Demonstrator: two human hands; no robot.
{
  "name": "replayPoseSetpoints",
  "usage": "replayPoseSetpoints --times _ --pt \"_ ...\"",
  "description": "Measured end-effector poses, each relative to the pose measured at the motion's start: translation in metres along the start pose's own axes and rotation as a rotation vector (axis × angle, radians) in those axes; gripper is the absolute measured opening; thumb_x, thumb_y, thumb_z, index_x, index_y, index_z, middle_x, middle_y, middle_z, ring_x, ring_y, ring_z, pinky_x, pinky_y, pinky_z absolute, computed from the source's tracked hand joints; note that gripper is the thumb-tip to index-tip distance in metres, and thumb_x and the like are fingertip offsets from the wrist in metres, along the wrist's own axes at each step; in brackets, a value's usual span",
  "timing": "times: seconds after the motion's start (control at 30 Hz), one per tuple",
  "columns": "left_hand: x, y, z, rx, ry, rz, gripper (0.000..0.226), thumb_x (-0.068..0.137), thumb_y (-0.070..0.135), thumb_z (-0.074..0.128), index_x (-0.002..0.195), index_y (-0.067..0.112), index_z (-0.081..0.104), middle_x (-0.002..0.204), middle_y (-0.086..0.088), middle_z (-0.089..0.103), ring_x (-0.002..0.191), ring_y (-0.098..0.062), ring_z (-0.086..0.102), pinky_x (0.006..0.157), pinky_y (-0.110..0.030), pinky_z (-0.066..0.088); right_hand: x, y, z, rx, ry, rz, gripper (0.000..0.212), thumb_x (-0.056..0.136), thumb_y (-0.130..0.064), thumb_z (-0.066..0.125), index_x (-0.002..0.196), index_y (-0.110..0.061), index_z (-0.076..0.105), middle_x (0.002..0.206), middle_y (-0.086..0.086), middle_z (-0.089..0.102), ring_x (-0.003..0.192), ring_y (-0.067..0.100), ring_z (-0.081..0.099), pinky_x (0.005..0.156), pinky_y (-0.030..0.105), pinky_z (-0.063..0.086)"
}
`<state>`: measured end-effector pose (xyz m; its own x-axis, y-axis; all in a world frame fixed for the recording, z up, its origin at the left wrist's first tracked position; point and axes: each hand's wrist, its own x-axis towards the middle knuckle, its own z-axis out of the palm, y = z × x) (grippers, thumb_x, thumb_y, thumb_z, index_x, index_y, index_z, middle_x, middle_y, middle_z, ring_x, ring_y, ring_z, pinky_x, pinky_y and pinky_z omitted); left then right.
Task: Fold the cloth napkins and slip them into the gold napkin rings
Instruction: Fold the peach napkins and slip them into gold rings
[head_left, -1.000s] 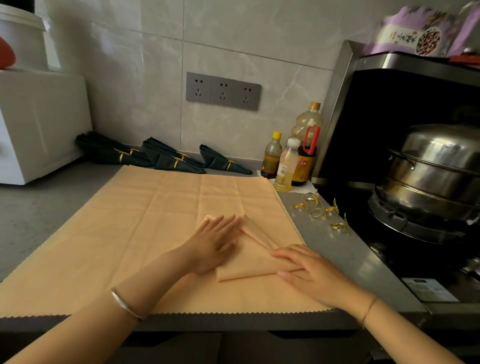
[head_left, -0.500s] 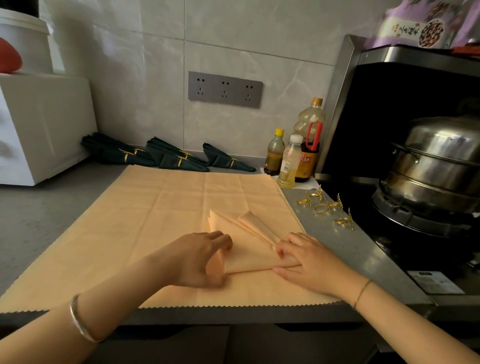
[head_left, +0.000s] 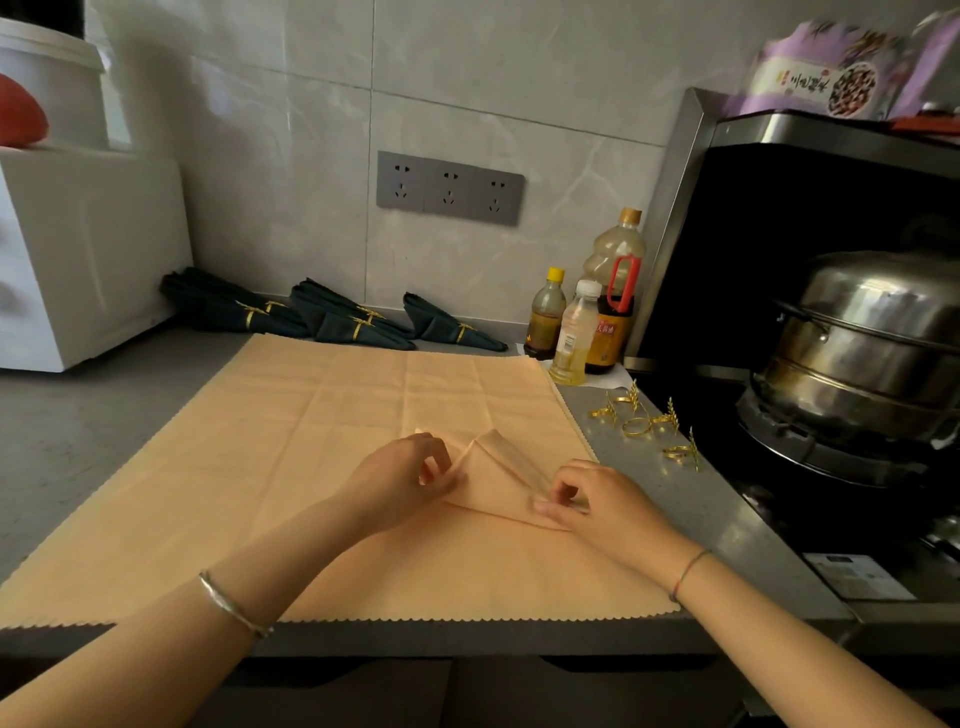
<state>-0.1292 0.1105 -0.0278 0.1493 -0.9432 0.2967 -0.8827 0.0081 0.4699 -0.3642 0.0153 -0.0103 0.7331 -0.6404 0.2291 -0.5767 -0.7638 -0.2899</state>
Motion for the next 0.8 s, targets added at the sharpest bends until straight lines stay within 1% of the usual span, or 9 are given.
replayPoseSetpoints --times 0.1,0.17,0.27,0.37,0.47,0.53,0.6,0.7,0.8 --pt "0.001 0.0 0.003 -0.068 -0.003 -0.015 0.028 0.09 0.036 0.06 0.114 0.026 0.052 0.114 0.008 0.055 0.088 -0.011 0.057 0.078 -0.029 0.047 0.003 -0.001 0.001 0.029 0.0 0.012 0.026 0.086 -0.046 0.06 0.103 -0.026 0.059 0.093 -0.012 0.058 0.086 0.002 0.053 0.076 0.022 0.047" --pt "0.001 -0.001 0.006 0.037 -0.011 0.088 0.053 0.092 0.03 0.057 0.141 0.029 0.035 0.137 0.006 0.045 0.111 -0.013 0.052 0.093 -0.029 0.042 0.006 0.001 0.004 0.051 -0.035 0.011 0.039 0.089 -0.046 0.057 0.124 -0.027 0.056 0.099 -0.01 0.054 0.09 0.001 0.052 0.077 0.014 0.043" --pt "0.003 -0.002 0.01 0.243 -0.084 0.233 0.063 0.097 0.025 0.038 0.151 0.034 0.007 0.159 0.009 0.012 0.142 -0.015 0.018 0.116 -0.029 0.008 0.008 0.001 0.008 0.027 -0.074 -0.014 0.042 0.093 -0.045 0.049 0.132 -0.029 0.052 0.095 -0.011 0.044 0.093 -0.005 0.045 0.074 0.003 0.036" --pt "0.007 -0.006 0.015 0.328 -0.182 0.278 0.068 0.084 0.047 0.002 0.151 0.035 0.002 0.159 0.014 0.0 0.147 -0.011 -0.003 0.112 -0.028 -0.015 0.01 0.001 0.008 -0.008 -0.078 -0.02 0.042 0.095 -0.046 0.046 0.132 -0.029 0.053 0.086 -0.016 0.035 0.086 -0.007 0.039 0.07 0.006 0.034" --pt "0.009 -0.008 0.018 0.318 -0.229 0.237 0.077 0.083 0.066 -0.007 0.152 0.033 0.007 0.158 0.016 0.004 0.146 -0.006 -0.006 0.114 -0.028 -0.016 0.01 -0.001 0.007 -0.021 -0.084 -0.018 0.041 0.095 -0.046 0.045 0.132 -0.03 0.053 0.084 -0.015 0.034 0.083 -0.007 0.038 0.068 0.009 0.035" --pt "0.01 -0.006 0.02 0.286 -0.252 0.213 0.079 0.08 0.062 -0.008 0.152 0.032 0.008 0.158 0.016 0.007 0.145 -0.004 -0.004 0.114 -0.027 -0.015 0.01 0.0 0.008 -0.024 -0.083 -0.017 0.04 0.095 -0.045 0.046 0.13 -0.029 0.055 0.085 -0.016 0.034 0.084 -0.006 0.039 0.07 0.01 0.035" --pt "0.011 -0.005 0.021 0.259 -0.28 0.188 0.069 0.088 0.057 -0.001 0.152 0.032 0.007 0.157 0.016 0.008 0.145 -0.004 -0.003 0.113 -0.024 -0.013 0.01 0.001 0.007 -0.037 -0.078 -0.032 0.039 0.096 -0.044 0.045 0.129 -0.027 0.056 0.089 -0.019 0.037 0.09 -0.004 0.04 0.076 0.011 0.035" --pt "0.013 -0.008 0.022 0.223 -0.307 0.166 0.051 0.102 0.043 0.011 0.152 0.031 0.008 0.158 0.017 0.01 0.146 -0.004 0.001 0.116 -0.025 -0.008 0.009 -0.004 0.005 -0.102 -0.067 -0.137 0.037 0.098 -0.037 0.043 0.133 -0.025 0.051 0.121 -0.017 0.045 0.115 0.005 0.043 0.095 0.017 0.033" --pt "0.014 -0.01 0.022 0.212 -0.319 0.155 0.049 0.104 0.039 0.015 0.152 0.032 0.01 0.157 0.017 0.011 0.146 -0.004 0.003 0.117 -0.026 -0.005 0.009 -0.018 0.006 -0.222 -0.148 -0.244 0.048 0.1 -0.035 0.038 0.146 -0.026 0.029 0.151 -0.012 0.028 0.137 0.008 0.027 0.108 0.016 0.014"
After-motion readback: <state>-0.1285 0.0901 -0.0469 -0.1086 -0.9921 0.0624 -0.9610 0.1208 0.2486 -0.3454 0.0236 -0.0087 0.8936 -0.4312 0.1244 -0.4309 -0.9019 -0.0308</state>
